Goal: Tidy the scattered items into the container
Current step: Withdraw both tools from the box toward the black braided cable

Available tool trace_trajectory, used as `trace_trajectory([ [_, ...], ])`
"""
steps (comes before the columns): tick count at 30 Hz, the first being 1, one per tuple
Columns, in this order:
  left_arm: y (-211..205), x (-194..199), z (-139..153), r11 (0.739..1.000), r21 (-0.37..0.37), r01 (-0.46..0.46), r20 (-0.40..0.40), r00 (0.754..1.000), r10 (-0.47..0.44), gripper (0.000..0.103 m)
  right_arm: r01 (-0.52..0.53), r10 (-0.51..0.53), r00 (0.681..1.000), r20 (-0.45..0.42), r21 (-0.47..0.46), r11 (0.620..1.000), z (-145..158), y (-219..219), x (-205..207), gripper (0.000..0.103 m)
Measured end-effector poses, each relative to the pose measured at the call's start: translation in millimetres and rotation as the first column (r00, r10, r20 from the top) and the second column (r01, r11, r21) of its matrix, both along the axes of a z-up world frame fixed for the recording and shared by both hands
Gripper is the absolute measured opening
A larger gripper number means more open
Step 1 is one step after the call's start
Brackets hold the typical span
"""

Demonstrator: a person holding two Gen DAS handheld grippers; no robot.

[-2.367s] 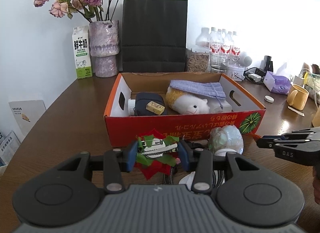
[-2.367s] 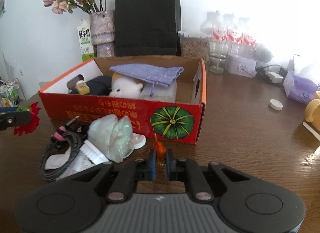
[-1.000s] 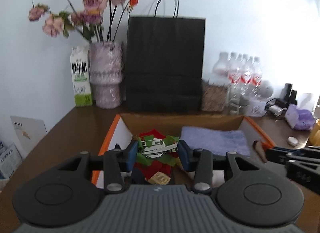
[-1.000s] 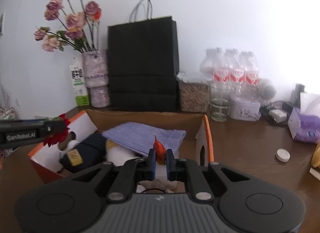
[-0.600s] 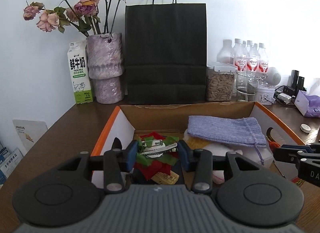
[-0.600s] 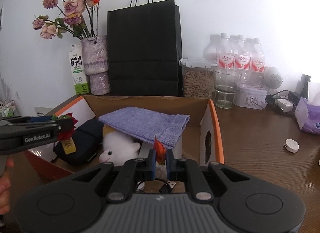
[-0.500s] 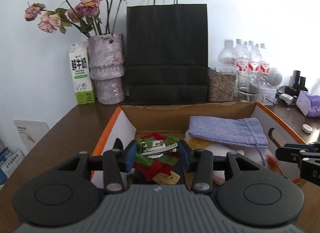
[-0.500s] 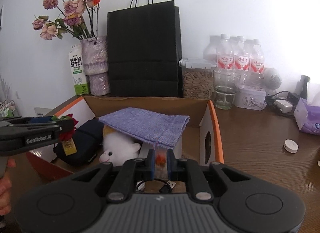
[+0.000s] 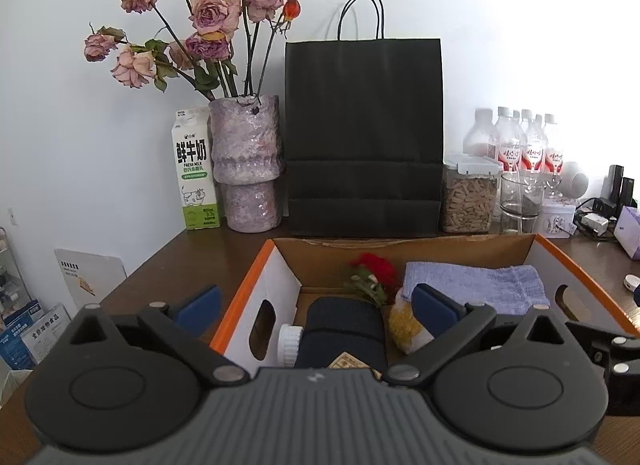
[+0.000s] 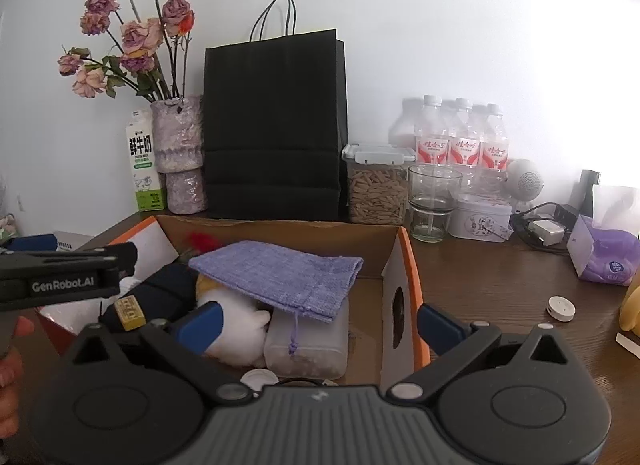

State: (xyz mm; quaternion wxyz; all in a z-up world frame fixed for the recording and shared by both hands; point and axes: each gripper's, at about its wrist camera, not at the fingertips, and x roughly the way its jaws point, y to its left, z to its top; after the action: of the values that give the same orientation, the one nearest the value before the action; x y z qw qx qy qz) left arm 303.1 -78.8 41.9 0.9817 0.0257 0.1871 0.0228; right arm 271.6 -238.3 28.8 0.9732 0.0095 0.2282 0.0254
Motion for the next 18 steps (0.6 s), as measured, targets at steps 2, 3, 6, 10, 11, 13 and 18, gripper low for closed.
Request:
trace_trajectory([
  [2,-0.3,-1.7,2.6,1.0,0.0,0.0,-0.002,1.0,0.0,0.103,-0.004,0.004,1.0,-0.001,-0.002,1.0,2.8,1.0,-1.4,0.103],
  [3,-0.6,-2.2,3.7,1.0,0.001,-0.002,-0.004,1.0,0.002,0.103,-0.004,0.004,1.0,0.0,-0.004,1.0,4.3,1.8,-2.5,0.103],
  [6,0.5,-5.8,8.1,1.0,-0.007,-0.003,-0.016,1.0,0.003,0.103,-0.005,0.005,1.0,0.0,-0.015,1.0,9.8,4.5,-6.8,0.103],
  [10,3.9,-16.6,16.6,1.0,-0.012,0.002,-0.021,1.0,-0.002,0.103,-0.006,0.006,1.0,0.008,-0.015,1.0,20.3,5.5,-18.6,0.103],
  [11,5.0,-20.5,19.7,1.0,-0.01,0.003,-0.021,1.0,-0.003,0.103,-0.006,0.006,1.0,0.012,-0.018,1.0,23.1,5.7,-22.5,0.103],
  [13,8.3,-27.9,26.2,1.0,-0.011,0.005,-0.024,1.0,-0.005,0.103,-0.007,0.007,1.0,0.019,-0.026,1.0,29.0,6.0,-32.0,0.103],
  [18,20.2,-50.1,38.7,0.999,-0.035,0.016,-0.039,0.999,-0.017,0.103,0.0,0.001,0.999,0.037,-0.038,0.999,38.4,4.2,-59.0,0.103],
])
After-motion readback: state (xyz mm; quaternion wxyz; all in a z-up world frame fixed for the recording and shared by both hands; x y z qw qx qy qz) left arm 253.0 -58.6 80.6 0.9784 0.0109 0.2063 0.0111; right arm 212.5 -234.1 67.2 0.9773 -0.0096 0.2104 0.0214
